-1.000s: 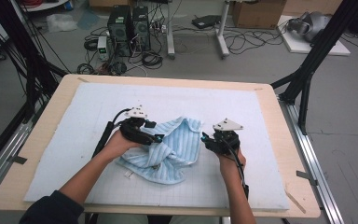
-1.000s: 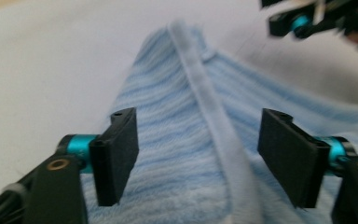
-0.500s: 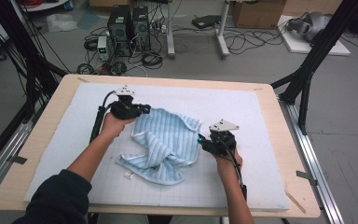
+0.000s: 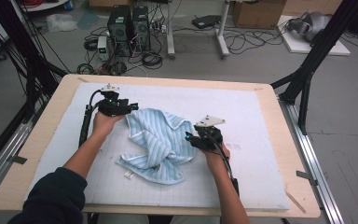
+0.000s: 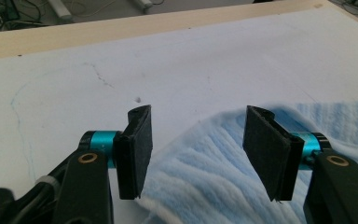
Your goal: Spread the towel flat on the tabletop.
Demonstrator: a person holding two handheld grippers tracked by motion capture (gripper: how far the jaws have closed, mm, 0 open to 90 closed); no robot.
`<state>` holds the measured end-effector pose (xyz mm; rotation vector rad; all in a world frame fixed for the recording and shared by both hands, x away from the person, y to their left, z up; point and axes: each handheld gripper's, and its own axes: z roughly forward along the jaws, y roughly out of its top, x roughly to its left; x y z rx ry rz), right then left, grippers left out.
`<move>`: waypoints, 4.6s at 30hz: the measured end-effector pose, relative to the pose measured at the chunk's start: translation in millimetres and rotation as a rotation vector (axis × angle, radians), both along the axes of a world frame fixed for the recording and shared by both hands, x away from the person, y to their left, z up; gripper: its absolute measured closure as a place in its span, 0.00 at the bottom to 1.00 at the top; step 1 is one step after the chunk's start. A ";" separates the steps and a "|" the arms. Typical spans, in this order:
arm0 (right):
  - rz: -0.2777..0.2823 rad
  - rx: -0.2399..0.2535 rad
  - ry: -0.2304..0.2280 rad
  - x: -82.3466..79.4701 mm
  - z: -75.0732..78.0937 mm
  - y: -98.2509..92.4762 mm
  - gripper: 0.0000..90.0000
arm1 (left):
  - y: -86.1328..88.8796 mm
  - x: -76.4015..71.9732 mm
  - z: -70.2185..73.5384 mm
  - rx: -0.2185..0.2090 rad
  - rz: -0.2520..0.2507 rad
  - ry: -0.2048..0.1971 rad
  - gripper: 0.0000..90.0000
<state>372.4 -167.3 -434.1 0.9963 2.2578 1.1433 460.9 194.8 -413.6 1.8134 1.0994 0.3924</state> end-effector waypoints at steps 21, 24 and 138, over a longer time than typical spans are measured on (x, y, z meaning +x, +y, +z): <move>-0.332 -0.119 -0.030 105.4 14.0 20.4 0.87 | 0.2 -25.2 0.3 0.021 -0.080 0.032 0.45; -0.349 -0.058 0.006 102.8 16.5 10.2 0.69 | -4.0 -25.4 -2.9 0.030 -0.109 0.053 0.43; -0.127 -0.089 0.024 -13.3 0.3 -1.2 0.65 | 12.6 -55.1 -24.9 -0.039 0.012 -0.019 0.49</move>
